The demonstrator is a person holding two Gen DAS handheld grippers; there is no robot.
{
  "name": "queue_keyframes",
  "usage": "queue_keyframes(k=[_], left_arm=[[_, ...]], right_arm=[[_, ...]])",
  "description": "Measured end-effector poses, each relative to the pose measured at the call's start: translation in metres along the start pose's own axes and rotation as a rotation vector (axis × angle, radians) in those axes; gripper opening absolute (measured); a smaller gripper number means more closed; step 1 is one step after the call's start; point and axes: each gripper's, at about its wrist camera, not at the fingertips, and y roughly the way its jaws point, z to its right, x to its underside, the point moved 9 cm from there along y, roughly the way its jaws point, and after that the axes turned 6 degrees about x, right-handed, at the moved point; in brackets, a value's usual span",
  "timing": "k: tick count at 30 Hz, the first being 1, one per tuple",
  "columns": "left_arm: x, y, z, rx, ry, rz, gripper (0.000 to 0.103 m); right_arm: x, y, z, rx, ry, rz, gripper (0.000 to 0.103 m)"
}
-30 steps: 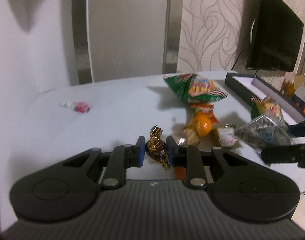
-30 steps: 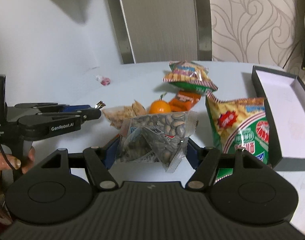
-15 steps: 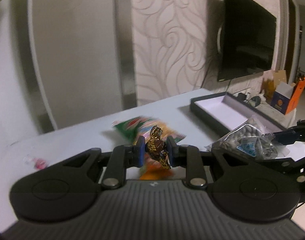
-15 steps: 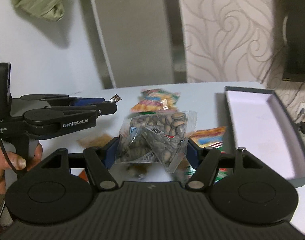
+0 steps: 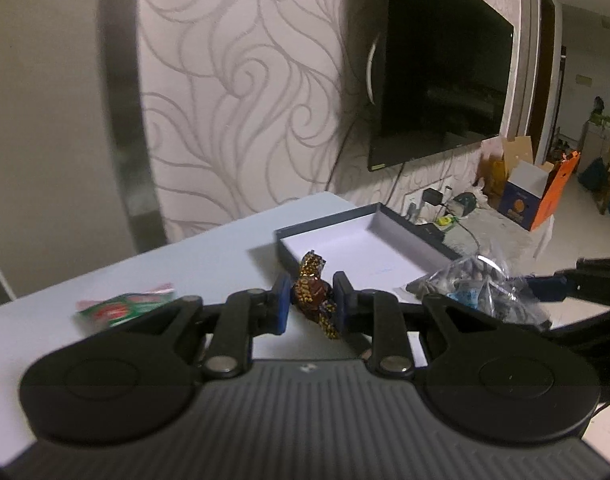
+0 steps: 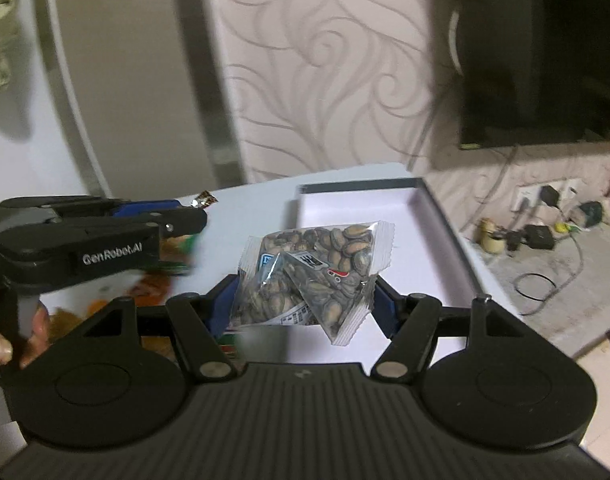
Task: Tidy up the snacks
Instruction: 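Carry both items to the black box while the left gripper releases the chocolate inside, then lower the seed bag into the box and open the right gripper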
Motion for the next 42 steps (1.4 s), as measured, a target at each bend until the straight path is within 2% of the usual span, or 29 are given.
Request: queue_keyframes(k=[8, 18, 20, 22, 24, 33, 42], left_arm=[[-0.002, 0.056, 0.033, 0.035, 0.025, -0.049, 0.026], [0.005, 0.083, 0.048, 0.051, 0.038, -0.103, 0.027], [0.005, 0.084, 0.048, 0.039, 0.046, -0.104, 0.039], [0.003, 0.083, 0.047, 0.021, 0.050, -0.084, 0.066], [0.000, 0.077, 0.046, 0.008, 0.045, -0.051, 0.076], [-0.003, 0.055, 0.042, 0.020, 0.023, -0.003, 0.075], [-0.004, 0.007, 0.045, 0.034, 0.035, 0.066, 0.075]], right_arm=[[0.008, 0.040, 0.049, 0.076, 0.029, -0.058, 0.073], [0.020, 0.072, 0.077, 0.115, 0.041, -0.117, 0.074], [0.022, 0.076, 0.079, 0.125, 0.037, -0.124, 0.076], [0.023, 0.079, 0.080, 0.133, 0.031, -0.128, 0.078], [0.023, 0.079, 0.081, 0.145, 0.027, -0.126, 0.080], [0.022, 0.066, 0.077, 0.140, 0.018, -0.102, 0.085], [0.019, 0.026, 0.064, 0.125, 0.046, -0.049, 0.085]])
